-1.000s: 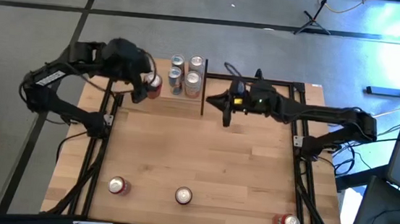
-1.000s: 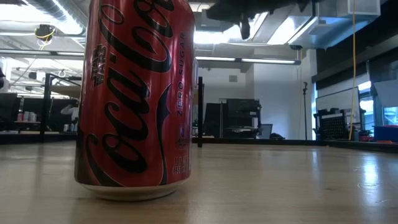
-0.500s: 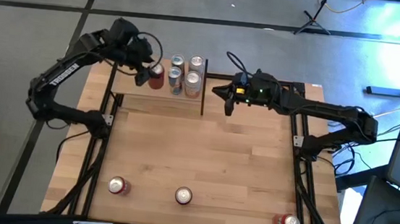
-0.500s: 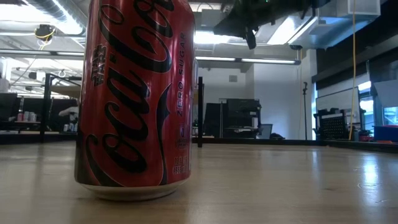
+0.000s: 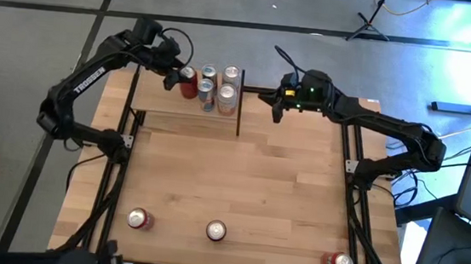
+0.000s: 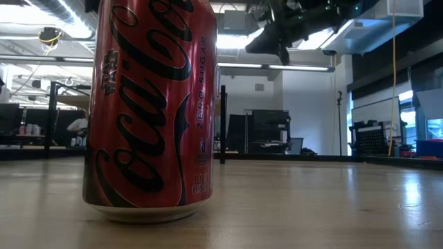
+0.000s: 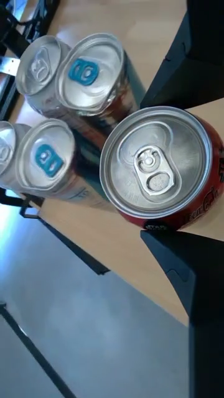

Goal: Place canned beverage on shelf
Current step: Put the top red soda can on the shelf

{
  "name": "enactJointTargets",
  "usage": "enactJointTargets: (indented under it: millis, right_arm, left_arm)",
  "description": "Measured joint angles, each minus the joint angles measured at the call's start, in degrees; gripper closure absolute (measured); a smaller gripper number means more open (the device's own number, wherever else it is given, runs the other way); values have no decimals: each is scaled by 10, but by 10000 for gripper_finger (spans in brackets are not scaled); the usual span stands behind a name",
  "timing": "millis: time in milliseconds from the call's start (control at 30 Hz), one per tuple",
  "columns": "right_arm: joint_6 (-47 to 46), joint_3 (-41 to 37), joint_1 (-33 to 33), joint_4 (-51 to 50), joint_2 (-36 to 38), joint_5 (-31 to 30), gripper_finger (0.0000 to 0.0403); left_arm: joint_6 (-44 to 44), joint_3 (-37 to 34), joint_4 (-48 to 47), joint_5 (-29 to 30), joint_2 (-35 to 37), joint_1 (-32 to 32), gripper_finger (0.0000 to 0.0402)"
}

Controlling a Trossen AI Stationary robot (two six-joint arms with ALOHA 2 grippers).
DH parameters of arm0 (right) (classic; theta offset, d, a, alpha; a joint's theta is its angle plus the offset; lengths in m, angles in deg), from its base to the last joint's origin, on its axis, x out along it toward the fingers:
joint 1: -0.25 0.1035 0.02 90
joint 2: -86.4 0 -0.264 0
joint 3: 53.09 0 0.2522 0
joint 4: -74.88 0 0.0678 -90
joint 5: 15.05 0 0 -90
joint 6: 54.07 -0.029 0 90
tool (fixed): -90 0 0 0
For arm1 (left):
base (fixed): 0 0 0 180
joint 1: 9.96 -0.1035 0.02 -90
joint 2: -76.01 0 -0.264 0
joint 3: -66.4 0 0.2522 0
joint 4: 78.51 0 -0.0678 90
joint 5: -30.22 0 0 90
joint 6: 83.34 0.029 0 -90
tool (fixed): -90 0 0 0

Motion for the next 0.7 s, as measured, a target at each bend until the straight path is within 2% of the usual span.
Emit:
enactJointTargets:
  millis: [267,467,700]
  right_arm:
    - [2,0,-8,-20,0,14,370]
    - [13,0,-8,-27,-1,29,370]
    - [14,0,-8,-27,-1,29,370]
  left_arm:
    - [21,-1,8,-6,-31,-3,148]
    - [30,-1,8,-7,-33,-3,130]
    - [26,0,8,24,-32,-3,107]
